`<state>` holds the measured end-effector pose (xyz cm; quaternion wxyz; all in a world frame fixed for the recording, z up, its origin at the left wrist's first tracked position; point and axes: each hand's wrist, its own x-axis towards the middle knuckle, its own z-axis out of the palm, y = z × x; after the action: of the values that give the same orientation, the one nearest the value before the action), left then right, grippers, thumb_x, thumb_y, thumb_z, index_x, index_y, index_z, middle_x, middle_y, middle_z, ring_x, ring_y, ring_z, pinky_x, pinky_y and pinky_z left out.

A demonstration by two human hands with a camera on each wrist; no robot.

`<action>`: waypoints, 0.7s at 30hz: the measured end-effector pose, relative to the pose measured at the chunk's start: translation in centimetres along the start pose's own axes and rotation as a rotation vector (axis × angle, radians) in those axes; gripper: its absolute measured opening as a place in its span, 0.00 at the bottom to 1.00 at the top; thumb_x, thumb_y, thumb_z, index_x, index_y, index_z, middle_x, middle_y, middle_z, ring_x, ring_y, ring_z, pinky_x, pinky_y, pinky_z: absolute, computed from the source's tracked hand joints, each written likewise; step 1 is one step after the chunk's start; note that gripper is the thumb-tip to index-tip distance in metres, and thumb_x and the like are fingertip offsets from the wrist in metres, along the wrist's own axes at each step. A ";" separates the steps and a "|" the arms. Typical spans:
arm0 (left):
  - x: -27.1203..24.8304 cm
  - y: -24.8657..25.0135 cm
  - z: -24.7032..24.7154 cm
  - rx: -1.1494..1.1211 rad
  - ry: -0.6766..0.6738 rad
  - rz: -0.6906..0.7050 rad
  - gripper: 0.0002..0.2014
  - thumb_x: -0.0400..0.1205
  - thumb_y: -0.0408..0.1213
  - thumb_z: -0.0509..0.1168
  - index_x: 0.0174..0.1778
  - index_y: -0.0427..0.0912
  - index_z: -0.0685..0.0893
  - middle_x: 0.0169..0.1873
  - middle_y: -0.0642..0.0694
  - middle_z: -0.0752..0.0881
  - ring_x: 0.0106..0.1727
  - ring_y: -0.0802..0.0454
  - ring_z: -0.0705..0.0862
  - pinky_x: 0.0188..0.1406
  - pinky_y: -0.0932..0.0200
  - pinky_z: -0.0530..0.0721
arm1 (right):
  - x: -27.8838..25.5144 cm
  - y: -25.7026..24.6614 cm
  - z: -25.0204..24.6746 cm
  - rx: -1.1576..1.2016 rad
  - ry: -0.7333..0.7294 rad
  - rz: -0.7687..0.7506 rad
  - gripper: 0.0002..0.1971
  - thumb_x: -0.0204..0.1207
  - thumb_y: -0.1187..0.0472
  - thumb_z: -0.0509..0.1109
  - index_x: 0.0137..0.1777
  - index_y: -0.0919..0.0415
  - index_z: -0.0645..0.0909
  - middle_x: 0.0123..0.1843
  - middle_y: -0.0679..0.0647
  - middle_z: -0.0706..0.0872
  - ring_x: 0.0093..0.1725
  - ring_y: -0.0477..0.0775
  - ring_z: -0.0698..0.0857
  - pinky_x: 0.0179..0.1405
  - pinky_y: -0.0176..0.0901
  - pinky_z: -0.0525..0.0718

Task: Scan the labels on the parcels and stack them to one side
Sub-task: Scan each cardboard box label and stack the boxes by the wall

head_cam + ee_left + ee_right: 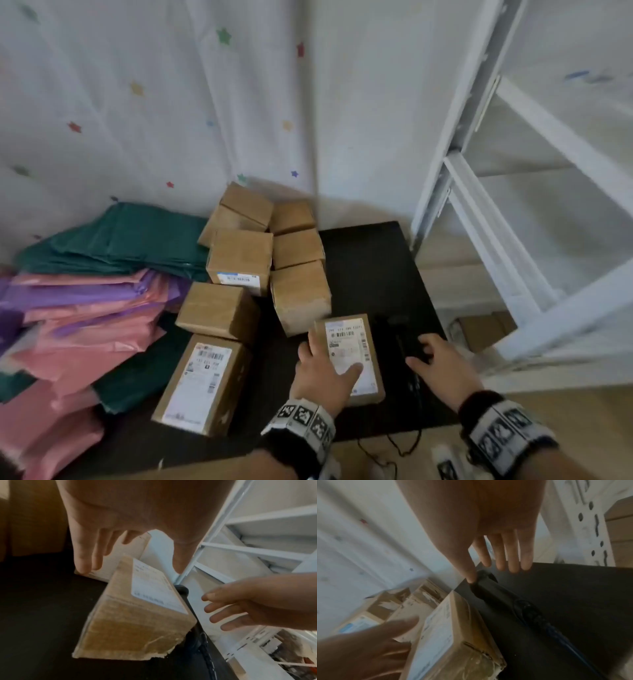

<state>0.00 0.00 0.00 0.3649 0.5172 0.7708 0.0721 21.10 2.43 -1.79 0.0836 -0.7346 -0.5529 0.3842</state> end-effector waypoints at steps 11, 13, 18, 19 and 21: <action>0.9 2.4 4.0 0.098 0.022 -0.119 0.65 0.68 0.67 0.69 0.80 0.44 0.26 0.82 0.39 0.40 0.82 0.38 0.52 0.77 0.47 0.63 | 4.2 -0.2 2.2 -0.018 -0.105 0.094 0.19 0.82 0.50 0.69 0.68 0.58 0.76 0.61 0.58 0.87 0.60 0.60 0.85 0.55 0.46 0.79; 1.1 2.3 4.1 0.114 0.024 -0.127 0.66 0.66 0.66 0.70 0.80 0.46 0.27 0.81 0.40 0.44 0.80 0.39 0.56 0.74 0.47 0.67 | 4.6 -0.2 2.3 0.007 -0.123 0.093 0.16 0.82 0.53 0.69 0.66 0.58 0.78 0.60 0.58 0.86 0.59 0.59 0.85 0.59 0.48 0.79; 1.2 1.7 3.9 0.169 0.016 -0.144 0.66 0.61 0.66 0.71 0.79 0.53 0.27 0.81 0.44 0.44 0.79 0.41 0.56 0.71 0.42 0.70 | 4.9 -0.3 2.1 0.144 -0.118 0.147 0.11 0.79 0.59 0.71 0.59 0.58 0.77 0.58 0.59 0.86 0.51 0.56 0.83 0.53 0.46 0.76; 1.0 1.5 3.9 0.176 0.014 -0.141 0.67 0.61 0.68 0.70 0.79 0.53 0.26 0.82 0.44 0.43 0.80 0.41 0.55 0.72 0.41 0.69 | 4.8 -0.1 2.2 0.181 -0.101 0.168 0.13 0.78 0.60 0.71 0.61 0.59 0.77 0.57 0.59 0.86 0.51 0.58 0.84 0.52 0.46 0.77; 0.8 1.5 3.9 0.182 0.022 -0.130 0.68 0.60 0.71 0.70 0.79 0.53 0.25 0.82 0.44 0.43 0.80 0.41 0.55 0.72 0.41 0.70 | 4.1 0.1 2.1 0.295 -0.057 0.202 0.17 0.76 0.63 0.71 0.64 0.58 0.74 0.51 0.59 0.87 0.46 0.60 0.87 0.49 0.51 0.83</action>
<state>3.44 0.30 -2.54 0.3120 0.4962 0.8100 -0.0165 20.16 5.33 -5.21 0.1356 -0.7552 -0.4159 0.4882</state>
